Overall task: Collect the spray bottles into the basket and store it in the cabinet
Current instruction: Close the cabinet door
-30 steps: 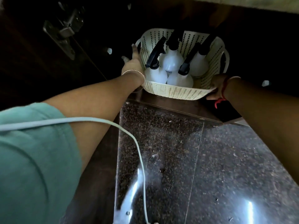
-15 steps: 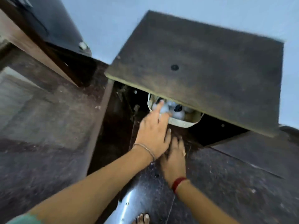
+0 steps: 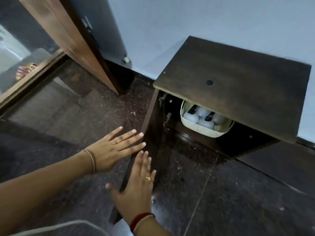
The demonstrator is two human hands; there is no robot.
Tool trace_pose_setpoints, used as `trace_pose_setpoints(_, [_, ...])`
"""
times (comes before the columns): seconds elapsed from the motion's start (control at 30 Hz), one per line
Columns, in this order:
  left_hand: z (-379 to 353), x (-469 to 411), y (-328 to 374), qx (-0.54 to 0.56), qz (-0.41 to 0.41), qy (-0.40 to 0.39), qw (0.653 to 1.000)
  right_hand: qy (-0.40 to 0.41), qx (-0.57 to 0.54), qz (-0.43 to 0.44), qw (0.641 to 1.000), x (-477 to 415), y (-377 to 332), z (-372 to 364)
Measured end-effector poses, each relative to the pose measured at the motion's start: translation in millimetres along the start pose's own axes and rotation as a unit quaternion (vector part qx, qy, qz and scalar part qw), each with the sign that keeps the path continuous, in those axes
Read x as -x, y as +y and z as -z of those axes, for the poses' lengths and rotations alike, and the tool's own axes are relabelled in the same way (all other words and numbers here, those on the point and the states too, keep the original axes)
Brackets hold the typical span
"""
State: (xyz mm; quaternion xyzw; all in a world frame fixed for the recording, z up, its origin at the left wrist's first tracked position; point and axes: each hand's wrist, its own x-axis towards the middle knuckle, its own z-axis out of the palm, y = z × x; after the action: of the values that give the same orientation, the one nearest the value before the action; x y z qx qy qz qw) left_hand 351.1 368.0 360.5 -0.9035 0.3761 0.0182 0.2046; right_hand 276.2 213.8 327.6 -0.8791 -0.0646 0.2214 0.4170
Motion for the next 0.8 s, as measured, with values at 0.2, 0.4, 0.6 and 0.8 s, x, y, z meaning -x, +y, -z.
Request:
trace_pose_setpoints(0.2, [-28.5,12.6,29.3,0.005,-0.004,-0.071,0.997,-0.07,-0.025,-0.042,0.996,11.8,-7.7,-33.9])
trace_pose_setpoints(0.4, [-15.2,-4.1,52.4,0.04,0.011,-0.063,0.997,-0.049,0.04,-0.027,0.998,22.9,27.2,-8.6])
trace_pose_setpoints(0.6, [0.1,-62.1,94.3,0.089,0.025,-0.011,0.996,0.015,0.2,0.005,0.98,33.9,97.0,58.9])
trace_pose_setpoints(0.8, [8.4,-139.7,137.4,0.179,0.111,-0.006,0.978,0.095,0.407,0.068,0.906,14.3,159.6,152.3])
